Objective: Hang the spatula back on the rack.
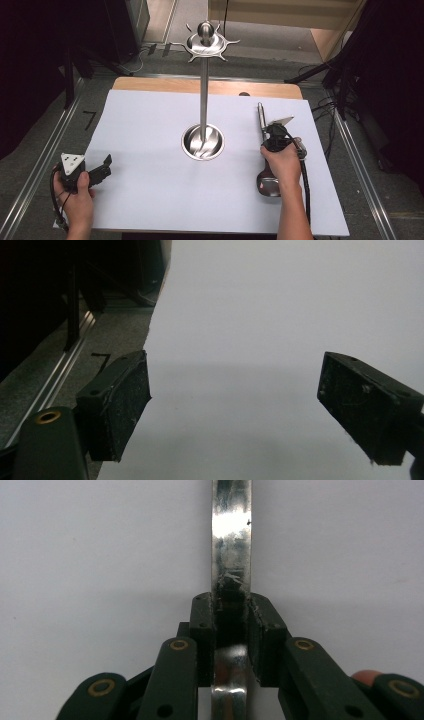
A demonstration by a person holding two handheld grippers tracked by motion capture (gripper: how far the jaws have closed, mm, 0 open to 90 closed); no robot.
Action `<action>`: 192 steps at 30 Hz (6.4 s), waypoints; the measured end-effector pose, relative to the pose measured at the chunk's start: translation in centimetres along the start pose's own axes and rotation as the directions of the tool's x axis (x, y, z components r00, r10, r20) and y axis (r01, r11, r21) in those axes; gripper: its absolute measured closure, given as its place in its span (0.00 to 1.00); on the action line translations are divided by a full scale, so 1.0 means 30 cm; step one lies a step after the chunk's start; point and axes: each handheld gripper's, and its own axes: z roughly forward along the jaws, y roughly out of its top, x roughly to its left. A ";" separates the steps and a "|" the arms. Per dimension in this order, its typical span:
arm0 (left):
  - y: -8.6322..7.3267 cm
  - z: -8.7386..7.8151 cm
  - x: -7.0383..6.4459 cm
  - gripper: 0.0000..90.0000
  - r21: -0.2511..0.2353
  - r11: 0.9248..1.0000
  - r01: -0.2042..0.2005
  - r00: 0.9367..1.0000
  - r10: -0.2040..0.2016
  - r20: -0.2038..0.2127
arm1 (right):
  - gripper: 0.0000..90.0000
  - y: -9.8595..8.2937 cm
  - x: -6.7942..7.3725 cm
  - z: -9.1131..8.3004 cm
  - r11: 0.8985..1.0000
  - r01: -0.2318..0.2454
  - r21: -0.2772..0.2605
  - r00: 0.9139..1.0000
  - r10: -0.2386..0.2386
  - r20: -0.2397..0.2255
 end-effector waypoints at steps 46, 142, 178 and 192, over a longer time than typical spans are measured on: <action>-0.001 -0.001 -0.003 0.16 -0.005 1.000 -0.005 1.000 0.005 0.000 | 0.85 -0.168 -0.045 -0.184 0.847 0.111 -0.519 0.954 -0.237 -0.184; 0.001 0.003 -0.006 0.16 0.006 1.000 -0.018 1.000 0.018 -0.002 | 0.85 -0.393 0.215 -0.357 0.340 0.170 -0.925 0.827 -0.560 -0.054; 0.000 0.001 -0.006 0.16 0.002 1.000 -0.021 1.000 0.021 -0.001 | 0.85 -0.337 0.264 -0.338 0.322 0.124 -0.939 0.834 -0.547 -0.078; 0.000 0.001 -0.006 0.16 0.002 1.000 -0.021 1.000 0.021 0.001 | 0.85 -0.320 0.273 -0.330 0.321 0.117 -0.940 0.832 -0.549 -0.084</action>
